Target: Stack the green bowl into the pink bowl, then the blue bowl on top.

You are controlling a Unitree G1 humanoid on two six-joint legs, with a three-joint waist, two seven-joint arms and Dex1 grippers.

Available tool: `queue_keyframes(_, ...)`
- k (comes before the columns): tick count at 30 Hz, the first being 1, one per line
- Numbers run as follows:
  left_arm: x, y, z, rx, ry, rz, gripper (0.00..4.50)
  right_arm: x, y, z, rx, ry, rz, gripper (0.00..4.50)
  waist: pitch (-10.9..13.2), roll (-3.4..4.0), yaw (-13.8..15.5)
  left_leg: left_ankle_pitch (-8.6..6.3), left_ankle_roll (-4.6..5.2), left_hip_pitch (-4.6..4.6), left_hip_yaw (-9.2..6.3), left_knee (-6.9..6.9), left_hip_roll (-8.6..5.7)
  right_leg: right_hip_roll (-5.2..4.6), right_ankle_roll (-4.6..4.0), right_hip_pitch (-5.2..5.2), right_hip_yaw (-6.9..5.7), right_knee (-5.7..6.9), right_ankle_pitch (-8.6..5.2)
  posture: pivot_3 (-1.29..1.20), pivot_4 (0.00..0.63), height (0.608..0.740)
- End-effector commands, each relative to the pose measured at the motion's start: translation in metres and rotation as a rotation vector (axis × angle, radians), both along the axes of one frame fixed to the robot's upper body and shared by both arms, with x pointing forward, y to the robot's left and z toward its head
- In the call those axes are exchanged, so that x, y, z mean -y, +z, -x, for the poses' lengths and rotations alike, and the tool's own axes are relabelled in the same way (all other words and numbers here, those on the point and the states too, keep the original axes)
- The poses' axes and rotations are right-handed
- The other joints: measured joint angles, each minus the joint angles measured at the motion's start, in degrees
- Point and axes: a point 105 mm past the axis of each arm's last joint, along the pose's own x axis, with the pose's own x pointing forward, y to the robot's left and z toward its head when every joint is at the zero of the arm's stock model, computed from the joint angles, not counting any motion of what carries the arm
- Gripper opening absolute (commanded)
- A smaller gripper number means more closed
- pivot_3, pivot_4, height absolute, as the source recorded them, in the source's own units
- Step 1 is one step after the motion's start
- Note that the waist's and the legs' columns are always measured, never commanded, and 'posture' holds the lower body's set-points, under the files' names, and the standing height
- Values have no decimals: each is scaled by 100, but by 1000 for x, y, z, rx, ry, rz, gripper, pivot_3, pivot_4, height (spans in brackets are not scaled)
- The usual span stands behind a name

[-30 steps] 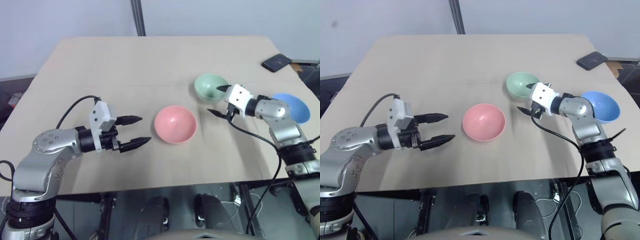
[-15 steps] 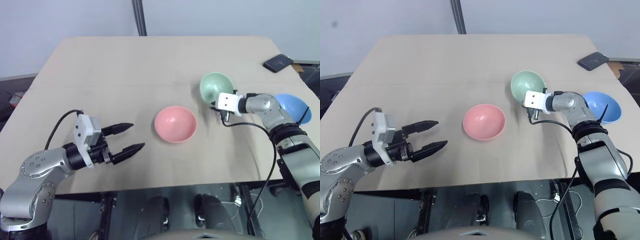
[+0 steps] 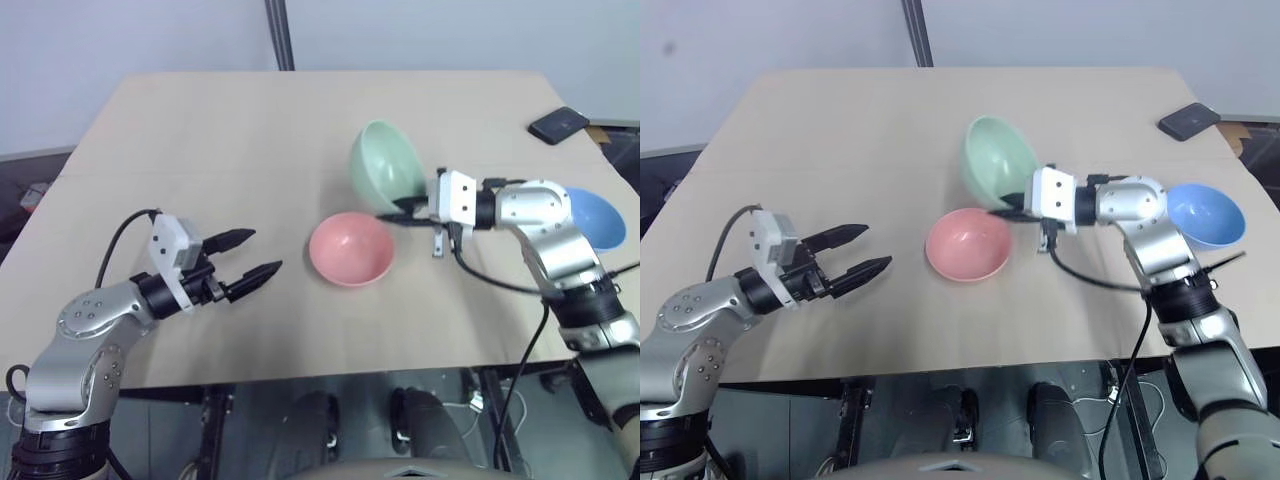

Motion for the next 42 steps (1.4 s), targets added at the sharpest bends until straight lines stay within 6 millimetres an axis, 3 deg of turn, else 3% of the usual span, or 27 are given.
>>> queue_keyframes(1, 5, 7, -2, 42, -32, -10, 4081, -12, -4, 18, -38, 46, 59, 84, -1, -1, -1, -1, -1, 2, 0, 0, 0, -1, -2, 1, 0, 0, -1, 0, 150, 739)
queue_keyframes(3, 7, 7, -4, 45, -42, -14, 4081, -16, -11, 18, -52, 43, 94, 84, -1, -1, 6, 0, -1, 3, 0, 0, 0, -1, -3, 1, -2, 1, -1, 0, 150, 739)
queue_keyframes(4, 8, 7, -4, 47, -46, -15, 4081, -18, -13, 17, -52, 37, 106, 807, -1, -1, 5, 0, -1, 3, 0, 0, -2, -1, -3, 1, -2, 1, -1, 0, 150, 739)
queue_keyframes(5, 8, 8, -5, 48, -51, -15, 4081, -18, -15, 15, -50, 28, 115, 1049, -1, -1, 4, 0, -1, 2, 0, 0, -2, -1, -3, 0, -1, 1, -1, 0, 150, 739)
queue_keyframes(8, 12, 9, -6, 54, -67, -12, 4081, -14, -17, 6, -15, -31, 128, 2383, -1, -1, 5, 0, 0, -2, 1, 0, -5, 0, -4, -2, -1, 0, -1, 0, 150, 739)
queue_keyframes(12, 18, 12, -6, 62, -102, -7, 4081, 7, 11, -9, 25, -205, -8, 4374, -1, -1, 18, 0, 1, -6, 1, 0, -7, 0, -3, -5, -2, 0, -1, 0, 150, 739)
queue_keyframes(14, 25, 16, -4, 71, -140, 8, 4081, 31, 21, -15, 13, -328, -65, 4374, 0, -2, 54, 0, 1, -7, 1, 0, -8, 0, -3, -4, -3, -1, -1, 0, 150, 739)
queue_keyframes(16, 35, 22, 0, 70, -210, 23, 4081, 72, 26, -25, -10, -551, -152, 4374, -1, -4, 113, 0, 1, -10, -3, 1, -8, -1, -3, -3, -10, -5, -1, 0, 150, 739)
queue_keyframes(19, 45, 22, 0, 105, -257, -46, 4081, 125, 19, -34, 16, -829, -193, 4374, -3, -7, 169, -1, 1, -8, -4, 0, -10, -2, -3, 3, -12, -8, -1, 0, 150, 739)
queue_keyframes(21, 49, 22, -1, 130, -265, -71, 4081, 148, 14, -36, 37, -962, -209, 4374, -4, -5, 149, 0, 2, -7, 2, 0, -11, 0, -3, 2, -5, -6, -1, 0, 150, 739)
queue_keyframes(23, 55, 27, 1, 157, -308, -10, 4081, 177, 4, -35, 2, -1121, -229, 4374, -4, -2, 127, 0, 2, -3, 10, 0, -10, 6, -3, 0, 4, -4, -2, 0, 150, 739)
queue_keyframes(24, 60, 32, 9, 128, -420, 65, 4081, 190, -4, -34, -25, -1201, -235, 4374, -4, -2, 123, 0, 3, -1, 11, 0, -8, 14, -2, 1, 6, -3, -2, 0, 150, 739)
queue_keyframes(26, 63, 41, 13, 123, -525, 124, 4081, 202, -16, -33, -92, -1285, -253, 4374, -4, -2, 131, 1, 3, -2, 13, 0, -5, 33, -2, -2, 7, -1, -2, 0, 150, 739)
queue_keyframes(33, 68, 61, -3, 198, -531, 163, 4081, 220, -53, -46, -261, -1416, -272, 4374, -4, -2, 119, 0, 7, 2, 20, 1, -7, 49, 4, 3, 20, -4, -3, 0, 150, 739)
queue_keyframes(42, 67, 56, 2, 191, -510, 156, 4081, 255, -69, -66, -232, -1534, -211, 4374, -4, -2, 117, 0, 9, -2, 19, 3, -7, 54, 23, 2, 26, -9, 8, 0, 150, 739)
